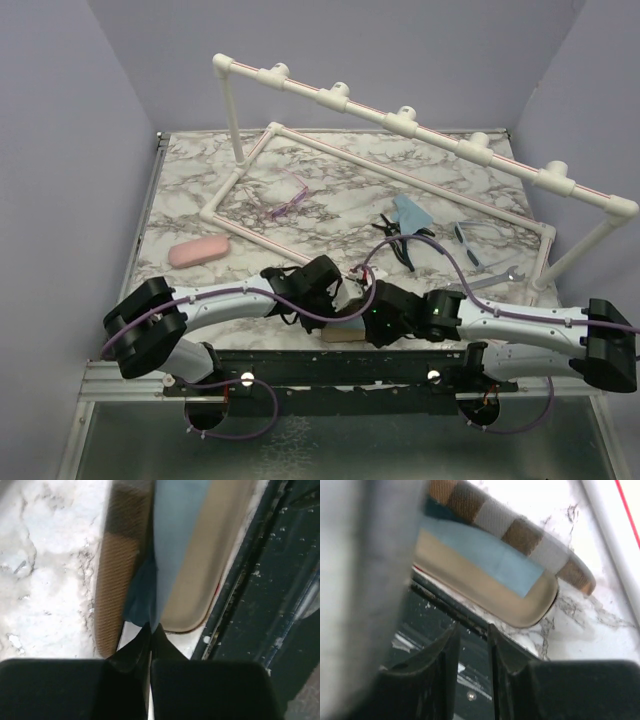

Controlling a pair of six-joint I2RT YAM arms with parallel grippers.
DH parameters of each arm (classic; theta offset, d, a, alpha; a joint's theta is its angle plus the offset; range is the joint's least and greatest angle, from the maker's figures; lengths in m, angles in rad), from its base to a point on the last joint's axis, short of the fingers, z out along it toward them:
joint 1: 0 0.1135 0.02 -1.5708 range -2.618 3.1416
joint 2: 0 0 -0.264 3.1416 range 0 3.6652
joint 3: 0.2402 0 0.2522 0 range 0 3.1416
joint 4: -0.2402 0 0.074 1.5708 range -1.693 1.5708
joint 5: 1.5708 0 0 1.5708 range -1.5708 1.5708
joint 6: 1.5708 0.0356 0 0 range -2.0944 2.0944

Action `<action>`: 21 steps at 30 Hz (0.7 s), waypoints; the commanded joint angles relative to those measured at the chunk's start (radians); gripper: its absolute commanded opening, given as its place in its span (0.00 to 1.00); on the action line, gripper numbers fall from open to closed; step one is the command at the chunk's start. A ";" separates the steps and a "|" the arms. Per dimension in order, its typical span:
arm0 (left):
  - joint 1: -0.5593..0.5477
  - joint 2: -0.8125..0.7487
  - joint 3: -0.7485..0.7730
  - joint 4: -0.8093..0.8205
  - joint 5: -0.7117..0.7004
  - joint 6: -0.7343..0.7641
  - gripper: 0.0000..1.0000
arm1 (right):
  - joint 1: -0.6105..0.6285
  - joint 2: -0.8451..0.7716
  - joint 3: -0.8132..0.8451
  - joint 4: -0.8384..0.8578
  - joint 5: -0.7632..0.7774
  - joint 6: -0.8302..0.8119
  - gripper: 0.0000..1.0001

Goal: Organize the sunglasses
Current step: Place the glasses cleaning cloth in the sunglasses case.

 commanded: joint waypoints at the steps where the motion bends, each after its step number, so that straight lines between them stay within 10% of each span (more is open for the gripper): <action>1: -0.139 -0.042 0.011 0.073 0.217 0.244 0.00 | -0.032 -0.044 0.003 0.114 0.110 0.081 0.33; 21: -0.143 -0.001 0.013 0.068 0.220 0.221 0.00 | -0.315 -0.141 -0.047 0.163 0.057 0.023 0.48</action>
